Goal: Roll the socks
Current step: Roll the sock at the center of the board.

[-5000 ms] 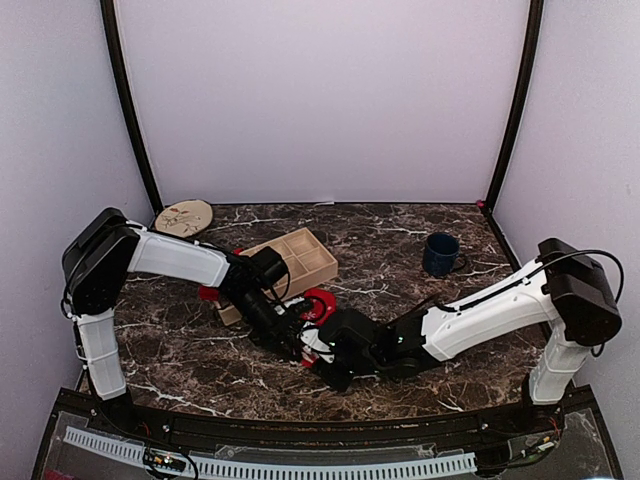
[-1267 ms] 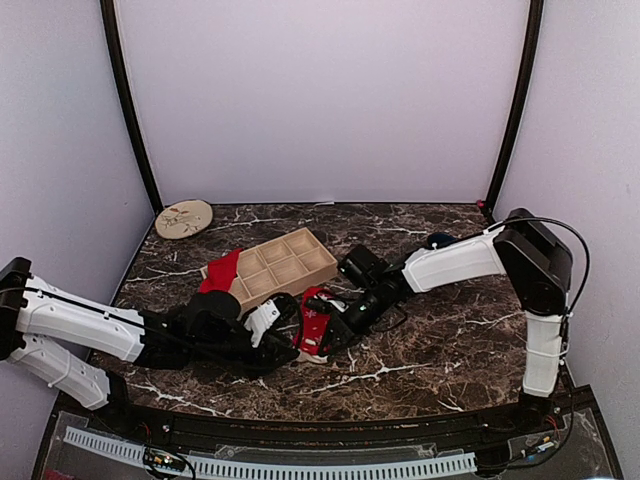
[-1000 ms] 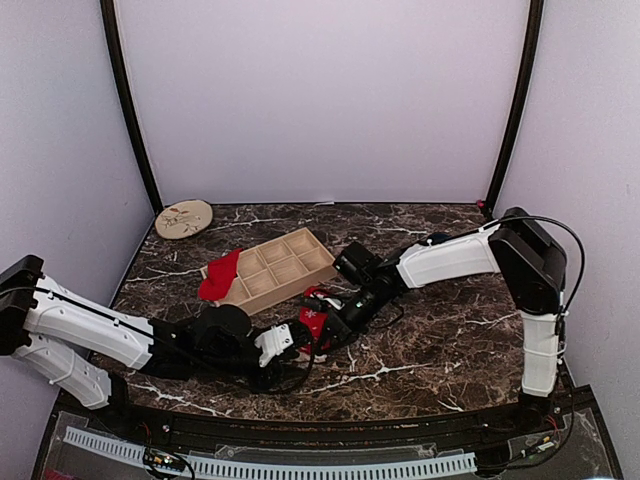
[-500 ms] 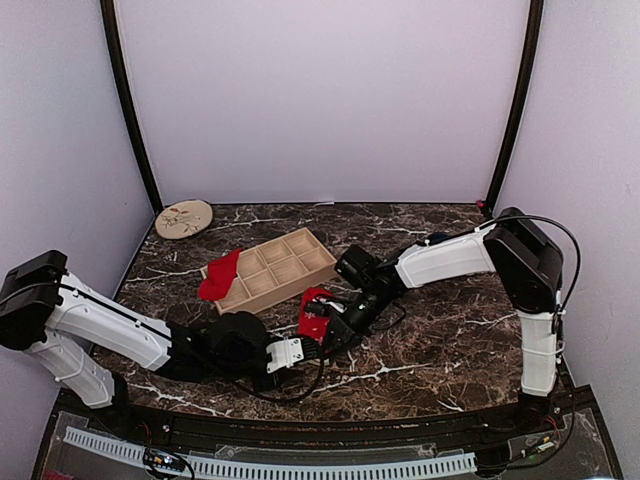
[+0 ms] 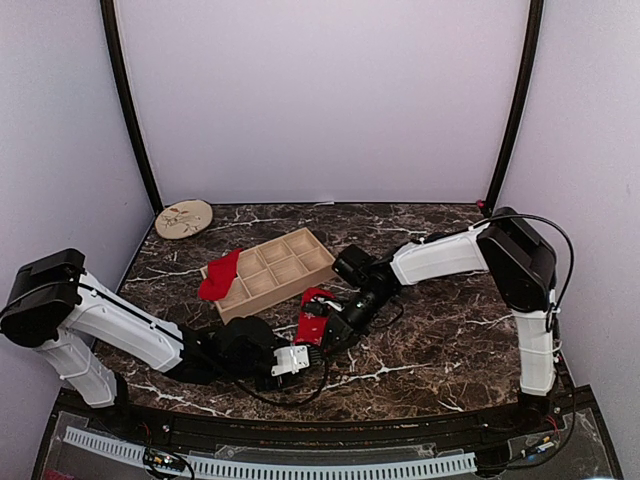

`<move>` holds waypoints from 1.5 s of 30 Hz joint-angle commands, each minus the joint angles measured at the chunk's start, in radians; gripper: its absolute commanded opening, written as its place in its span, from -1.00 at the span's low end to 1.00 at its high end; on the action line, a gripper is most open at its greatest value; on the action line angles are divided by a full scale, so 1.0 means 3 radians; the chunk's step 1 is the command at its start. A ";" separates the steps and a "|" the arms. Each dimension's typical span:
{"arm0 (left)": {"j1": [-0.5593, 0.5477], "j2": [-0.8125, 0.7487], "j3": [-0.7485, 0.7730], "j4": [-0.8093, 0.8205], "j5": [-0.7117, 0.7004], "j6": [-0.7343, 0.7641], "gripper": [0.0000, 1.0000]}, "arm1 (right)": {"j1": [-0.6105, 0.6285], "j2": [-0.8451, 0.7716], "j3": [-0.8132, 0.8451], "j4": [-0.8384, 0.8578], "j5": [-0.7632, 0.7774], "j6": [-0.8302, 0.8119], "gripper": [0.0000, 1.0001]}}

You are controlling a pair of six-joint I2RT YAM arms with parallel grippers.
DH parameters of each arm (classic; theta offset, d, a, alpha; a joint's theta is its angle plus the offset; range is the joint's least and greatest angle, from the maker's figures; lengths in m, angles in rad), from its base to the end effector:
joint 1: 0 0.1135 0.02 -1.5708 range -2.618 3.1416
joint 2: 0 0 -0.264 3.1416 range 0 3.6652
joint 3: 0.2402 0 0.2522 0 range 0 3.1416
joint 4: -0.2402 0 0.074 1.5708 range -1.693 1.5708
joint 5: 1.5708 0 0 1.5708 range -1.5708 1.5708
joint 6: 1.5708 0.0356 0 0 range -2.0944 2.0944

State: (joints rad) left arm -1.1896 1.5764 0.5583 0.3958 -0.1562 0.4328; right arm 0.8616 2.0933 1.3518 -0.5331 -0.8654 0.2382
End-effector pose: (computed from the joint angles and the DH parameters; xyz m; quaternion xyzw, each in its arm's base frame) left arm 0.1130 -0.2670 0.1369 0.6186 0.6366 -0.1037 0.4487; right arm 0.2407 0.3222 0.1282 0.3343 -0.8357 -0.4236 0.1025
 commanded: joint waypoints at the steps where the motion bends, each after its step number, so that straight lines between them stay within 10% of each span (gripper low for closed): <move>1: -0.0018 0.0062 0.0090 0.0098 -0.0108 0.0127 -0.15 | -0.0033 0.0077 0.0134 -0.0140 -0.0086 -0.0112 -1.00; 10: 0.0014 0.0240 0.0237 -0.0040 -0.0207 0.0214 -0.21 | -0.0046 0.0150 0.0231 -0.0257 -0.0107 -0.0190 -1.00; 27: 0.0120 0.0428 0.0623 -0.0862 0.0109 -0.0197 -1.00 | -0.0118 0.0148 0.0230 -0.0289 -0.0090 -0.0231 -1.00; 45: 0.0446 0.0333 0.1174 -0.1933 0.1188 -0.0862 -1.00 | -0.0134 -0.0121 -0.0125 0.0258 0.0098 0.0047 -0.26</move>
State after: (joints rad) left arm -1.0725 1.6993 0.8749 -0.0792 0.0929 0.2169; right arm 0.8303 2.1162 1.3560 -0.5217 -0.8516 0.2192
